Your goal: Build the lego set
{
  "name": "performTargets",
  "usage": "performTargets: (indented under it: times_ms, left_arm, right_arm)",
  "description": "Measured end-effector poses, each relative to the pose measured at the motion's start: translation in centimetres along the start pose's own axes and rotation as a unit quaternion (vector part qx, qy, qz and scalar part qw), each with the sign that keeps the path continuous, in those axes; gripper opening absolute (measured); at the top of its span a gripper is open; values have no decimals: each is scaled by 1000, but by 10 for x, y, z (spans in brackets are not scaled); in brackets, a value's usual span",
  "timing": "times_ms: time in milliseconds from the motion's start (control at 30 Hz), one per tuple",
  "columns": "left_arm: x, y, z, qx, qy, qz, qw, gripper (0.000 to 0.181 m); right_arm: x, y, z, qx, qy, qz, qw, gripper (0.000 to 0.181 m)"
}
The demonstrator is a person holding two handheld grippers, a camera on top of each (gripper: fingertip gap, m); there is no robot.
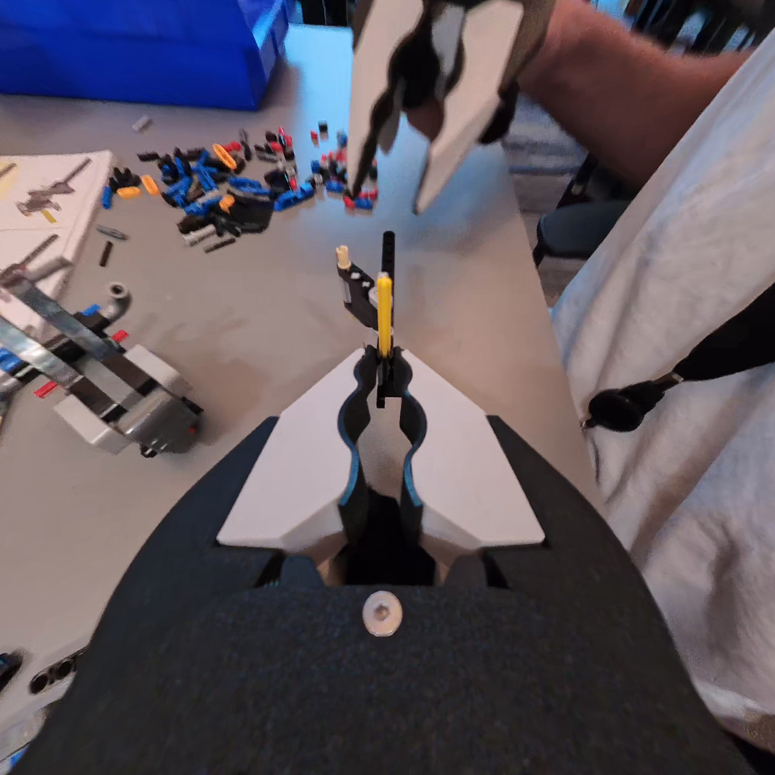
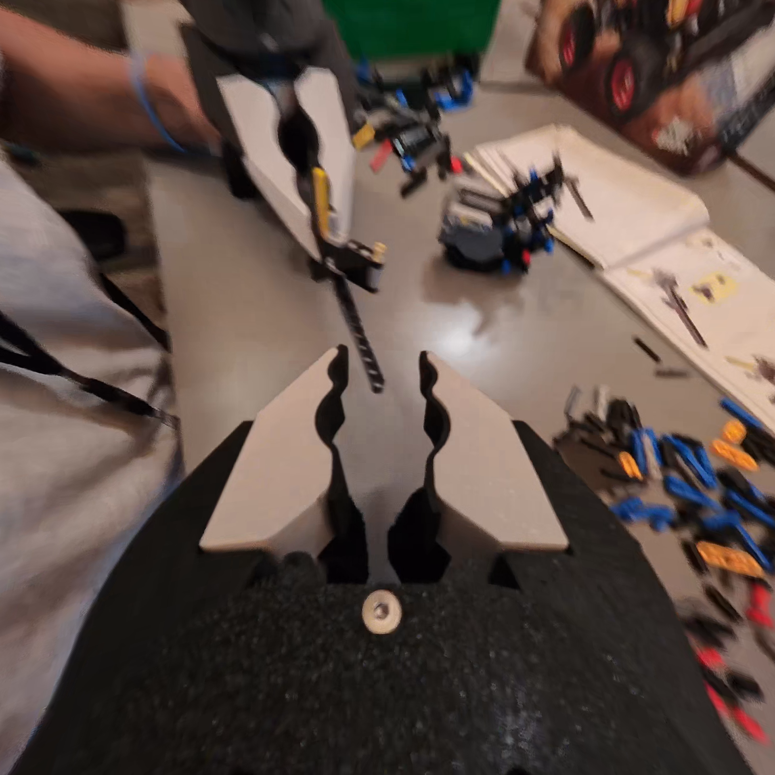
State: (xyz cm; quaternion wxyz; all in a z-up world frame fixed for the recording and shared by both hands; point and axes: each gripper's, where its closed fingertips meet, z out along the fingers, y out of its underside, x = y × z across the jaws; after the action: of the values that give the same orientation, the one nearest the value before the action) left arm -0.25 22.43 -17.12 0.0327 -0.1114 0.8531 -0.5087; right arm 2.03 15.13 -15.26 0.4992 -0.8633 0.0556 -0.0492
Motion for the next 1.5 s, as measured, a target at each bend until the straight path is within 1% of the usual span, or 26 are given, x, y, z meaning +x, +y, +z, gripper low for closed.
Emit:
performTargets:
  times_ms: [33, 67, 133, 167, 233, 267, 300, 400, 467, 600, 733, 833, 900, 1033, 1300, 1500]
  left_arm:
    - [1, -8, -4, 21, 0, -7, 1000, 5]
    - [2, -16, -8, 43, 1, -15, 999, 5]
    - [6, -35, -18, 98, 6, -35, 995, 6]
    - [9, -47, -24, 138, 17, -57, 989, 6]
    - [14, -68, -37, 219, 47, -116, 968, 5]
    - [14, -74, -41, 249, 52, -138, 957, 5]
    - [14, -77, -41, 265, 45, -144, 952, 5]
    - [19, -78, -37, 268, 5, -111, 957, 5]
    - [24, -81, -36, 269, -5, -97, 958, 5]
    - [28, -72, -28, 235, -26, -58, 970, 5]
    - [34, -61, -25, 184, -28, -4, 982, 5]
    - [37, -59, -23, 175, -28, 22, 984, 6]
    - [39, -60, -22, 179, -18, 18, 983, 6]
    - [41, -60, -21, 185, -6, 13, 983, 6]
    - [44, -56, -19, 164, -2, 36, 986, 6]
    - [45, -53, -16, 157, 8, 41, 987, 6]
  right_arm:
    - [-8, -9, 2, 33, -20, -1, 999, 40]
    - [-13, -16, 5, 58, -33, 3, 998, 46]
    - [-13, -22, 12, 88, -40, 26, 995, 46]
    - [-15, -25, 15, 104, -52, 42, 992, 47]
    - [-19, -41, 20, 155, -76, 78, 982, 47]
    - [-22, -52, 20, 189, -86, 89, 974, 46]
    - [-25, -62, 20, 223, -91, 91, 966, 44]
    - [-35, -88, 9, 317, -111, 87, 938, 30]
    - [-37, -93, 4, 333, -115, 87, 932, 22]
    - [-37, -90, -5, 325, -118, 59, 936, 19]
    - [-41, -74, -9, 260, -129, 18, 957, 17]
    - [-49, -65, -5, 222, -140, -5, 965, 17]
    - [-53, -64, -2, 220, -145, -10, 965, 17]
    - [-56, -66, -2, 241, -149, -4, 959, 10]
    - [-57, -58, -2, 221, -129, -33, 966, 7]
    - [-59, -53, 1, 203, -124, -38, 971, 7]
